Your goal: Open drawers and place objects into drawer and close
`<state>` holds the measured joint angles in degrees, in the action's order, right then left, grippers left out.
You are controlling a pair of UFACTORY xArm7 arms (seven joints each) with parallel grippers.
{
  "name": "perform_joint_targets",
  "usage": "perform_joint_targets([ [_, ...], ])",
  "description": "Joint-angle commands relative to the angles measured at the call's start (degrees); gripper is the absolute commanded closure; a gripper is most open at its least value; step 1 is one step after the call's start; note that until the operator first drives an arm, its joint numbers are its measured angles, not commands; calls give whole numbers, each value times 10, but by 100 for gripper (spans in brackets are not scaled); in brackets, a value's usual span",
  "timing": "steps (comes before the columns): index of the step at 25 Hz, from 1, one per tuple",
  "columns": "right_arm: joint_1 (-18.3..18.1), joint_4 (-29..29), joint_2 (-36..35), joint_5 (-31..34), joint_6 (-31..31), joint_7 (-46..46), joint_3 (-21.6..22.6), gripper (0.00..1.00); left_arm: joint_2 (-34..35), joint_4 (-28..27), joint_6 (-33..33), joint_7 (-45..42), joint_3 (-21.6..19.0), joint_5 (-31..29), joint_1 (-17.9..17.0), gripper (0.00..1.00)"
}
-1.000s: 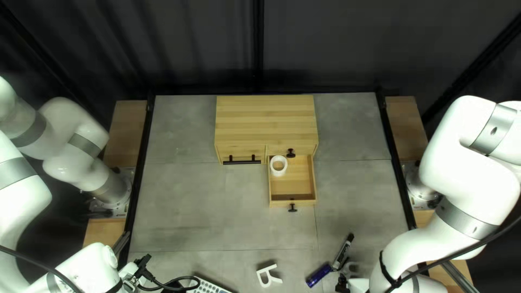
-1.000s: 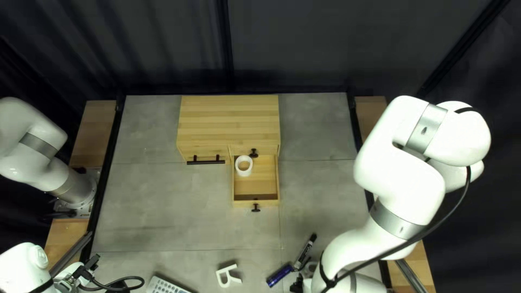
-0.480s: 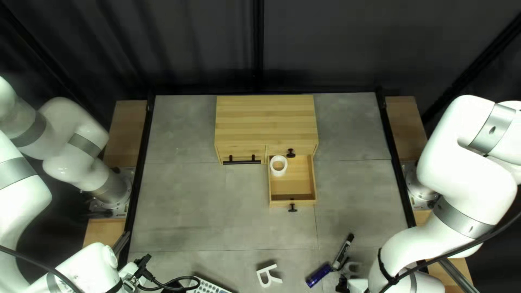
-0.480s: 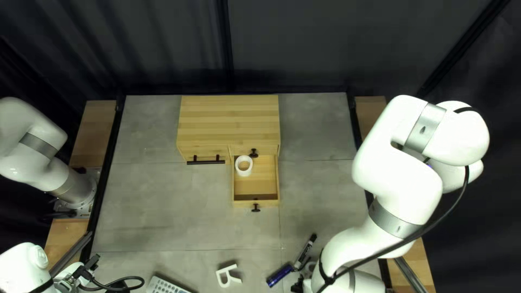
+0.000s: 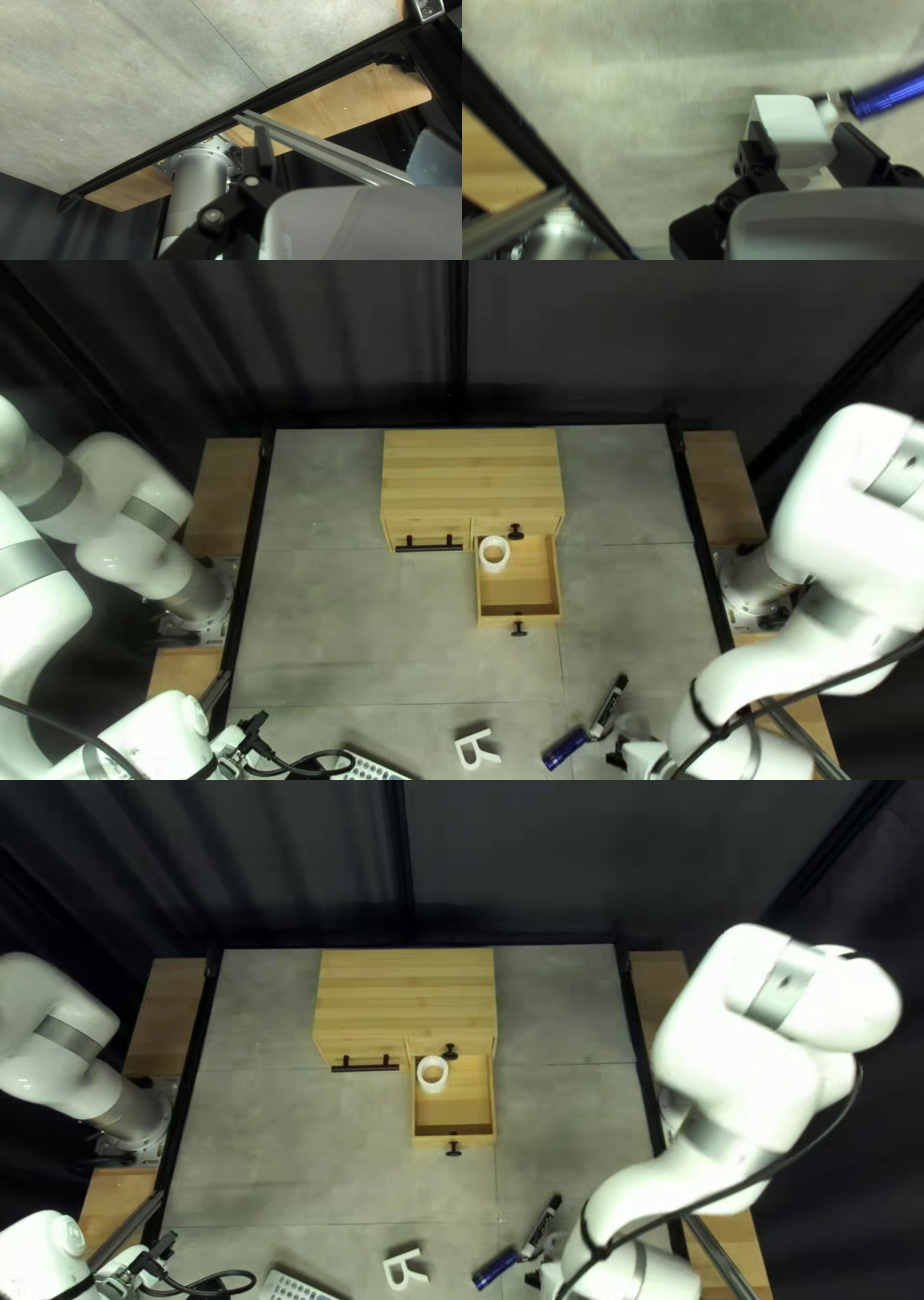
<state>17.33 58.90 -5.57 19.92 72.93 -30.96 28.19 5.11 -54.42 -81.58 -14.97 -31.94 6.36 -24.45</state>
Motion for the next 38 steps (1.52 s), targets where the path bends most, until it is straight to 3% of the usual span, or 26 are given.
perform_joint_targets([
  [1, -32, -10, 38, 24, 15, -63, -29, 97, 0, 0, 0, 0, 0, 0, 0, 0],
  [9, -81, -44, 52, 86, -46, -151, -78, 98, 0, 0, 0, 0, 0, 0, 0, 0],
  [20, -133, -35, -5, 135, -130, -227, -125, 98, 0, 0, 0, 0, 0, 0, 0, 0],
  [38, -160, -49, -45, 148, -185, -240, -150, 98, 0, 0, 0, 0, 0, 0, 0, 0],
])
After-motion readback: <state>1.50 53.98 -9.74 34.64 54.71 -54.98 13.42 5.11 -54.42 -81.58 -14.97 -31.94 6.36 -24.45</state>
